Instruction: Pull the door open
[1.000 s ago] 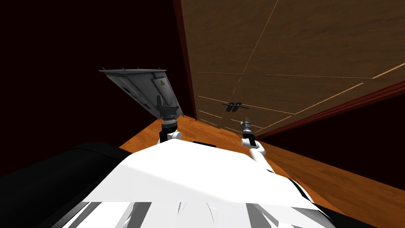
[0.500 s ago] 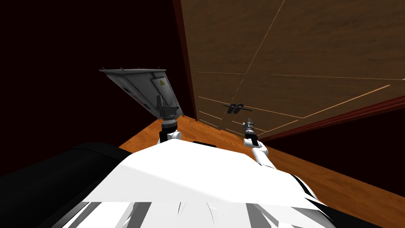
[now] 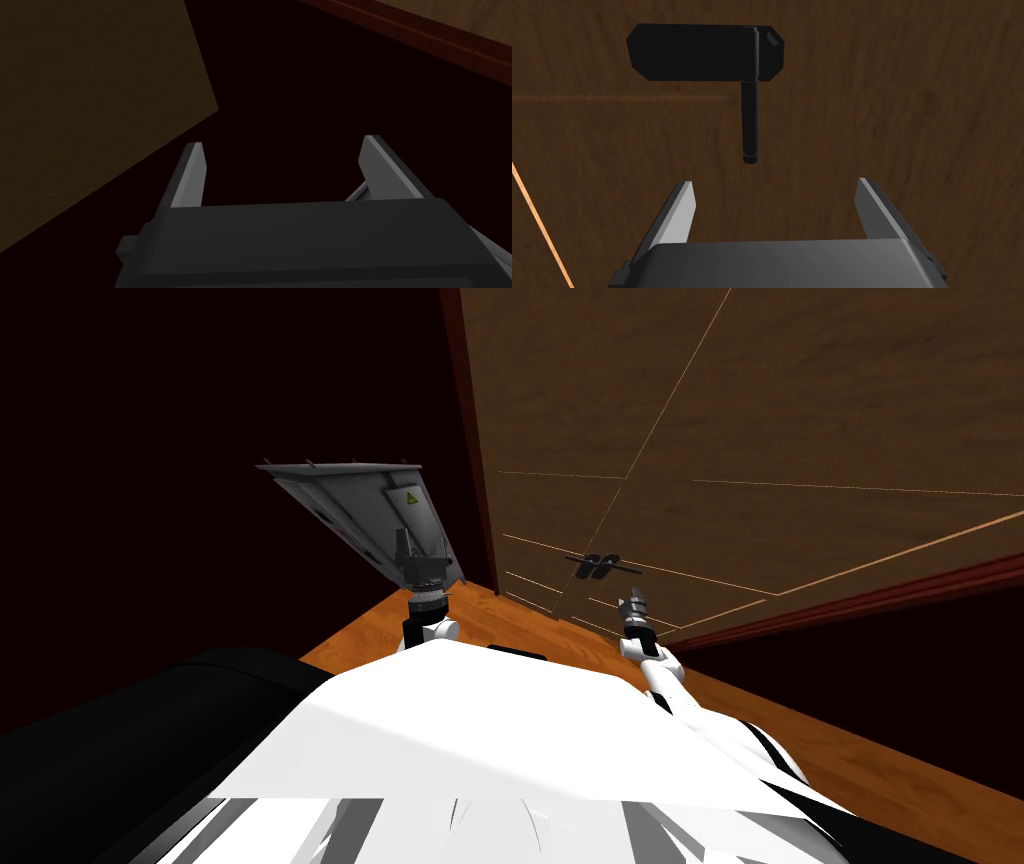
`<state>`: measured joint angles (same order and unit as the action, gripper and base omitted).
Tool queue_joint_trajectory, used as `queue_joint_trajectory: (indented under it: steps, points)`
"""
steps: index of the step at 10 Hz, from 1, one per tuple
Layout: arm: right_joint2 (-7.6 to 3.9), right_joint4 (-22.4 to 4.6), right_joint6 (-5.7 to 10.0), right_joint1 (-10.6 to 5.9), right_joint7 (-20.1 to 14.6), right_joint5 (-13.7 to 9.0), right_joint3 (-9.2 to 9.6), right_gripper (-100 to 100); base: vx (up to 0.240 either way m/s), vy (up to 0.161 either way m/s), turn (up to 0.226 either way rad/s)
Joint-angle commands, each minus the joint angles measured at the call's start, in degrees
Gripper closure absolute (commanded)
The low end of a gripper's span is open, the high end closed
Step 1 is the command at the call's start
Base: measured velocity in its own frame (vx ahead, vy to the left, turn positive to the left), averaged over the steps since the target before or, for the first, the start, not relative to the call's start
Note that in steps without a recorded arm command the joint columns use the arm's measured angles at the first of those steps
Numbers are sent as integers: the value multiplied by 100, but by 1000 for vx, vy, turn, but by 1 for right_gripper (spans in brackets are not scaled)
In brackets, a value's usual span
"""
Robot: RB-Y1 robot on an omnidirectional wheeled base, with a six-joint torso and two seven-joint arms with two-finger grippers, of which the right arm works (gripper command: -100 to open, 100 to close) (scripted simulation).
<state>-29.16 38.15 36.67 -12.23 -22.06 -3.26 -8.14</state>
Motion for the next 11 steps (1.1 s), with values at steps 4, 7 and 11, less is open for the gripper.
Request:
queue_joint_trajectory:
  steps: [4, 7, 11]
  points:
    - [-232, -765, 61, -344, -238, -45, -56, -100, 110, -27, 55]
    - [-300, -1216, 198, -571, -297, -40, -43, -100, 88, -13, 47]
    - [-462, -1354, 135, -518, -252, -107, -182, -100, 91, -183, -70]
